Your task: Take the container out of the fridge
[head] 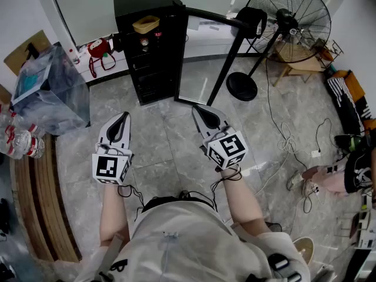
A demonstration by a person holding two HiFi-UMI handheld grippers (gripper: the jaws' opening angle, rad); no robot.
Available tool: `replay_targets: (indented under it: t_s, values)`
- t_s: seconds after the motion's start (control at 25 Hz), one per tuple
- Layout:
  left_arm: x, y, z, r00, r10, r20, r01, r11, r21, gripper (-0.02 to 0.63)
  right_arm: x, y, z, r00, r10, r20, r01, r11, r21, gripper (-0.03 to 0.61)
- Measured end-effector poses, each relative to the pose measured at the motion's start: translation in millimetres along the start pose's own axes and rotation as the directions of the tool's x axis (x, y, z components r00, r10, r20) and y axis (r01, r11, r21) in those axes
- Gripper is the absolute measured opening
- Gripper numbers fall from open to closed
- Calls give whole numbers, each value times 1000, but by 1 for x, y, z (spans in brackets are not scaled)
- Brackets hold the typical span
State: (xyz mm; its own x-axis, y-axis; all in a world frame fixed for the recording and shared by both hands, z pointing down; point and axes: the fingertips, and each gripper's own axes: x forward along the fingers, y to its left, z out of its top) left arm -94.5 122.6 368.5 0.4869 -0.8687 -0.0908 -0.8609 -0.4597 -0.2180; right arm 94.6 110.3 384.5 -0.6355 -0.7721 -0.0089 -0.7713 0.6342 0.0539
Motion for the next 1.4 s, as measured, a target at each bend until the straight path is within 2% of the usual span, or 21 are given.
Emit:
replay_targets:
  t_s: [0.48,0.96,1.0,1.08,1.2,1.4]
  values:
    - [-11,3,5,999,32,20,-32,999,4,8,-1,4,-2,1000,7,3,-7,1000,15,14]
    - [-10,-5,0,1000,19,12,-19,1000,0,8,-5,3,-12,1000,16,-12,-16,999,44,15]
    - [-10,-5,0,1000,18,11,-18,1000,-3,8,-4,3,-14,1000,16,-19,-15,999,48,36]
    - [-10,-7,-1,1000,12,11,-12,1000,-8,8,-2,2,-17,999,12,-31,-10,998,60,288]
    - [-9,-12,-4,1000,2,10,-1,1000,-11,8,-4,-3,-21,999,-26,-37,29,997,65,322]
    - [-7,-17,-3,1000,-1,12,1,1000,-6,8,-7,-7,-22,999,-19,-48,22,997,68,325]
